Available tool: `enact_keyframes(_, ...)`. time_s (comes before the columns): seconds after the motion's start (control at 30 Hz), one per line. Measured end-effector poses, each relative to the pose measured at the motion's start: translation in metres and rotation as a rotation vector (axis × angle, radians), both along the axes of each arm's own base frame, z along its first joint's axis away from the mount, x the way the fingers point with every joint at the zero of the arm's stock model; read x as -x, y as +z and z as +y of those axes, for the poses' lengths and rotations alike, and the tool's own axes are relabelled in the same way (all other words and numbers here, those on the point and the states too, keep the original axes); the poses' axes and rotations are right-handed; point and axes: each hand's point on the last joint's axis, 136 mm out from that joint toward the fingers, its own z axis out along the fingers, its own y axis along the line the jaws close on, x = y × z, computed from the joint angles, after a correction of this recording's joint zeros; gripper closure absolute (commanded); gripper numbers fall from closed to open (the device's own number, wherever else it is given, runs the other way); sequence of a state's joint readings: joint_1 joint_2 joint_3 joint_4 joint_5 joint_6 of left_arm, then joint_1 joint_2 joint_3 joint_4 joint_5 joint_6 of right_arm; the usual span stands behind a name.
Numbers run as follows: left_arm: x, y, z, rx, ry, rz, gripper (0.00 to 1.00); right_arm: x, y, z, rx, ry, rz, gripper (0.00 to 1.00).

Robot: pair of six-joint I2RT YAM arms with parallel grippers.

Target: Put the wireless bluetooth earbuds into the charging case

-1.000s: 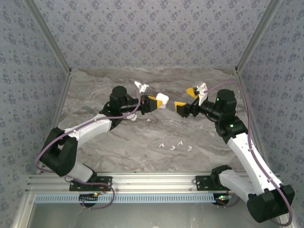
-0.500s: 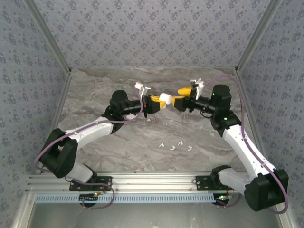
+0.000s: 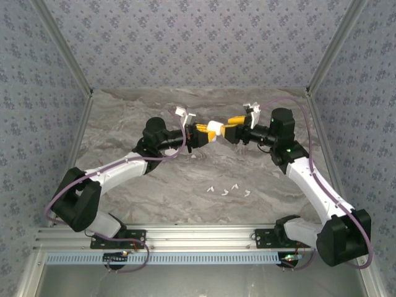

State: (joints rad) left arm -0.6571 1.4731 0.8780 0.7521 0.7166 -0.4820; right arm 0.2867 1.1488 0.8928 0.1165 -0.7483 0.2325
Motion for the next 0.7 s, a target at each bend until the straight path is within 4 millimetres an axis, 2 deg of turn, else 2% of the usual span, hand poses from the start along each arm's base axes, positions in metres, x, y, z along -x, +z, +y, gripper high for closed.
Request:
enact_keyframes(0.33, -0.003, -0.001, 0.001, -0.004, 0.020, 0.003, 1.00, -0.013, 0.009, 0.002, -0.002, -0.004, -0.007, 0.38)
enact_keyframes(0.7, 0.003, 0.000, -0.001, -0.009, -0.004, -0.016, 1.00, -0.024, 0.007, -0.004, 0.005, -0.046, 0.017, 0.38)
